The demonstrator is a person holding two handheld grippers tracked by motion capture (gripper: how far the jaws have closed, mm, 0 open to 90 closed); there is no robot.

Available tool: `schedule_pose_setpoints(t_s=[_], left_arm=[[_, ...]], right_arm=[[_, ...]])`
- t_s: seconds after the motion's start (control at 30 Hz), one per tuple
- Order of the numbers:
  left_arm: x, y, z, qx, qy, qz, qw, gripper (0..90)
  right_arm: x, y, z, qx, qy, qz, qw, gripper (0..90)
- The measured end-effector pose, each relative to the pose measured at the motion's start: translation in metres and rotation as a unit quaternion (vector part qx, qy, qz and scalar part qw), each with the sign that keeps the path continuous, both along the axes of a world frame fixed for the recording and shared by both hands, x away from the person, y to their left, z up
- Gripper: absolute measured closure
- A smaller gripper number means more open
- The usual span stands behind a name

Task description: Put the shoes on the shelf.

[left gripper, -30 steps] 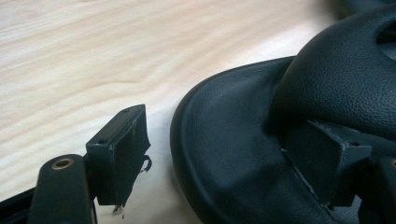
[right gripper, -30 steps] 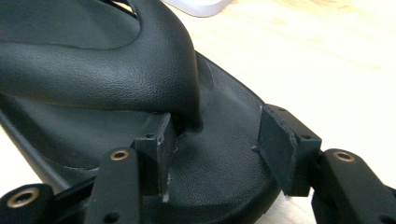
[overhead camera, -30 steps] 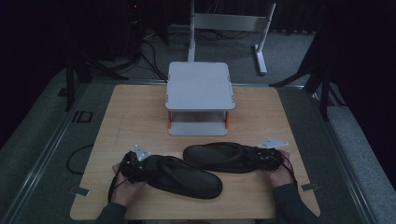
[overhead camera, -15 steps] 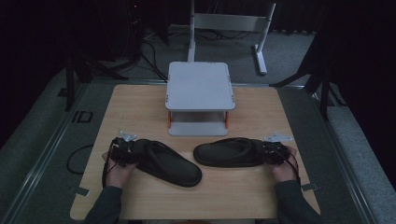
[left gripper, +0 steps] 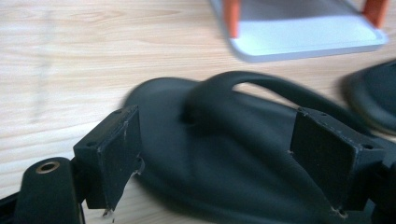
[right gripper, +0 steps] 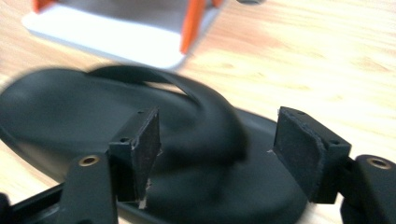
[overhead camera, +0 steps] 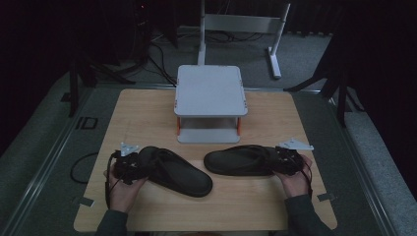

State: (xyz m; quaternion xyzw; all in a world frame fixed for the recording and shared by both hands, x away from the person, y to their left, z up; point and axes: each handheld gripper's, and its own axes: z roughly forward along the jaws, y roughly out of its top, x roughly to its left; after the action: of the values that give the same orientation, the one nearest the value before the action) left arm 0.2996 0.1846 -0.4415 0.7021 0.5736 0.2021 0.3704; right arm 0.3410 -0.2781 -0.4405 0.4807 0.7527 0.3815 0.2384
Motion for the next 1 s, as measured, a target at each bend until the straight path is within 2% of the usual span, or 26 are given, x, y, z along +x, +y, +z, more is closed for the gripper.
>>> schedule_pose_setpoints(t_s=[0.07,0.17,0.23,0.27,0.4,0.5,0.53,0.6,0.63,0.7,0.8,0.9,0.97,1.0], left_arm=[[0.005,-0.011,-0.003,0.008,0.008,-0.004,0.9999,14.3],[0.015,-0.022,-0.01,0.003,0.017,-0.016,0.9997,14.2],[0.022,-0.026,-0.015,0.011,0.028,0.0,0.9995,14.3],[0.026,-0.028,-0.018,0.007,0.034,0.003,0.9994,14.3],[0.033,-0.031,-0.024,0.011,0.037,0.024,0.999,11.4],[0.038,-0.035,-0.029,0.021,0.051,0.04,0.9977,11.5],[0.04,-0.037,-0.033,0.039,0.057,0.041,0.9968,11.5],[0.041,-0.038,-0.039,0.052,0.069,0.047,0.9952,13.6],[0.04,-0.036,-0.041,0.044,0.064,0.051,0.9957,17.1],[0.039,-0.035,-0.04,0.046,0.063,0.053,0.9955,21.8],[0.038,-0.036,-0.04,0.054,0.064,0.041,0.9957,23.7],[0.037,-0.038,-0.038,0.059,0.061,0.025,0.9961,25.3],[0.037,-0.038,-0.038,0.059,0.061,0.025,0.9961,26.9],[0.033,-0.038,-0.037,0.06,0.055,-0.002,0.9967,28.4]], right_arm=[[0.004,0.009,-0.001,0.01,0.002,-0.004,0.9999,28.7],[0.009,0.017,-0.006,0.029,0.009,-0.012,0.9995,26.8],[0.012,0.019,-0.011,0.034,0.014,-0.026,0.999,25.0],[0.014,0.02,-0.014,0.033,0.016,-0.032,0.9988,24.0],[0.018,0.021,-0.018,0.024,0.02,-0.057,0.9979,24.8],[0.022,0.019,-0.023,0.014,0.045,-0.082,0.9955,25.5],[0.023,0.019,-0.025,0.018,0.05,-0.081,0.9953,28.0],[0.022,0.019,-0.025,0.018,0.05,-0.077,0.9956,29.0],[0.022,0.019,-0.025,0.016,0.051,-0.075,0.9957,29.5],[0.023,0.017,-0.024,0.014,0.055,-0.068,0.9961,29.9],[0.023,0.015,-0.023,0.005,0.058,-0.045,0.9973,31.1],[0.023,0.013,-0.021,-0.003,0.06,-0.018,0.998,36.9],[0.022,0.013,-0.02,-0.006,0.059,-0.013,0.9981,38.9],[0.021,0.01,-0.018,-0.007,0.058,0.001,0.9983,44.1]])
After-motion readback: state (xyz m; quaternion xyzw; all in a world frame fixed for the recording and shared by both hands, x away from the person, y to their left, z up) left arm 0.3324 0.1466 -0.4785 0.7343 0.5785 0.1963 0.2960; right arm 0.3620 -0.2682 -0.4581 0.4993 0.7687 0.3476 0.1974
